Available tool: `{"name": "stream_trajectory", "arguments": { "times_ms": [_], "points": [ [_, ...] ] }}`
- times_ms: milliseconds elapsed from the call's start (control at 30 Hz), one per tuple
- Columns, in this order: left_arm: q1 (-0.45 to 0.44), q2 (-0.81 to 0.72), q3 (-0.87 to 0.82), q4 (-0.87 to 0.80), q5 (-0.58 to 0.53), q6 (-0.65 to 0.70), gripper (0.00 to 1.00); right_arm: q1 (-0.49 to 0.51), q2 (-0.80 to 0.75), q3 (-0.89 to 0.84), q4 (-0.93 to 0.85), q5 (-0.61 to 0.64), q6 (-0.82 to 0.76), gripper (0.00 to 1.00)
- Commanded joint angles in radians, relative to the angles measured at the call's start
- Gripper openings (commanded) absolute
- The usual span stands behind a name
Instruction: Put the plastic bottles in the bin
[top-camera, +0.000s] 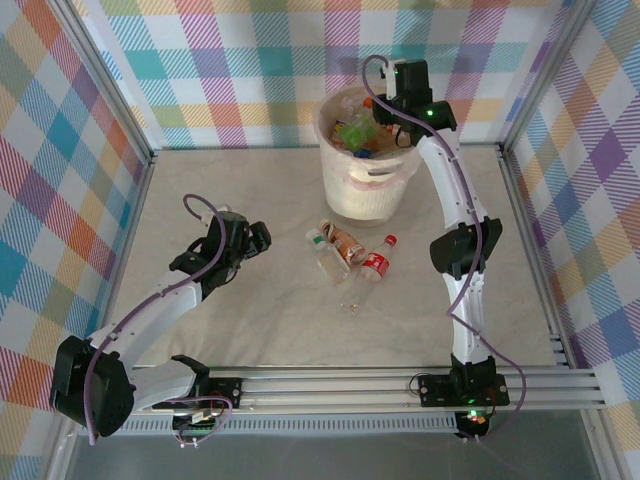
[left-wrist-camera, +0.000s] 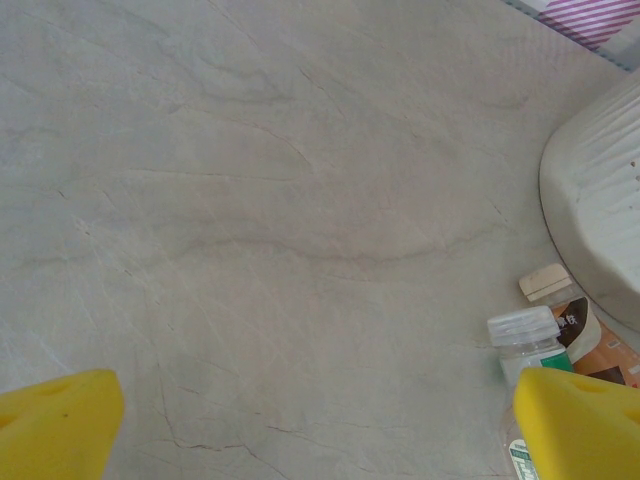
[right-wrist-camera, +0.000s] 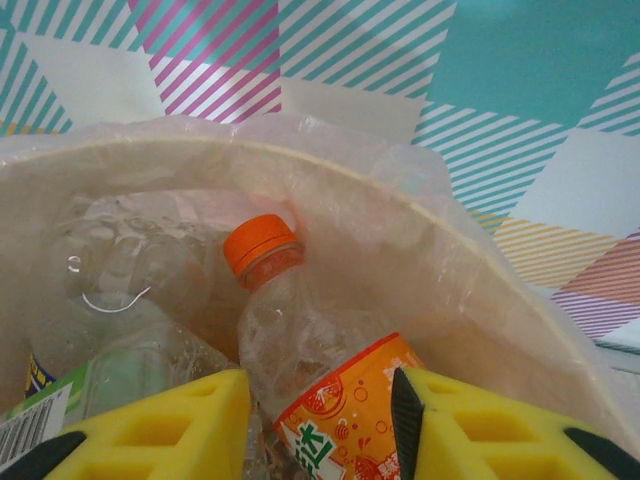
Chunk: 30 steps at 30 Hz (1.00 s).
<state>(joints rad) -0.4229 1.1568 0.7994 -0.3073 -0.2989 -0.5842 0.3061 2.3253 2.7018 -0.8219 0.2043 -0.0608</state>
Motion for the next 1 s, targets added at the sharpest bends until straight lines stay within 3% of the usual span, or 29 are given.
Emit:
{"name": "stream_trajectory", "arguments": {
  "times_ms": [0, 233, 367, 500, 567, 733, 967],
  "points": [
    [0.019, -0.008, 0.022, 0.005, -0.004, -0.006, 1.0, -0.004, -0.032, -0.01, -0.039, -0.025, -0.003, 0.46],
    [0.019, -0.028, 0.021, -0.003, -0.012, 0.0, 1.0, 0.001, -0.109, -0.004, -0.062, -0.036, 0.049, 0.56],
    [0.018, -0.041, 0.017, -0.001, -0.005, 0.001, 1.0, 0.013, -0.18, -0.008, -0.127, -0.02, 0.101, 0.68],
    [0.018, -0.05, 0.008, 0.007, 0.024, 0.0, 1.0, 0.021, -0.275, -0.08, -0.214, 0.017, 0.19, 0.86],
    [0.018, -0.054, 0.006, 0.008, 0.049, -0.008, 1.0, 0.022, -0.343, -0.184, -0.227, 0.032, 0.237, 0.99],
    [0.001, -0.074, -0.043, 0.083, 0.148, -0.052, 1.0, 0.027, -0.606, -0.611, -0.127, 0.047, 0.343, 1.0],
    [-0.102, -0.05, -0.051, 0.084, 0.106, -0.136, 1.0, 0.028, -0.974, -1.17, 0.006, 0.089, 0.532, 1.0]
  ]
}}
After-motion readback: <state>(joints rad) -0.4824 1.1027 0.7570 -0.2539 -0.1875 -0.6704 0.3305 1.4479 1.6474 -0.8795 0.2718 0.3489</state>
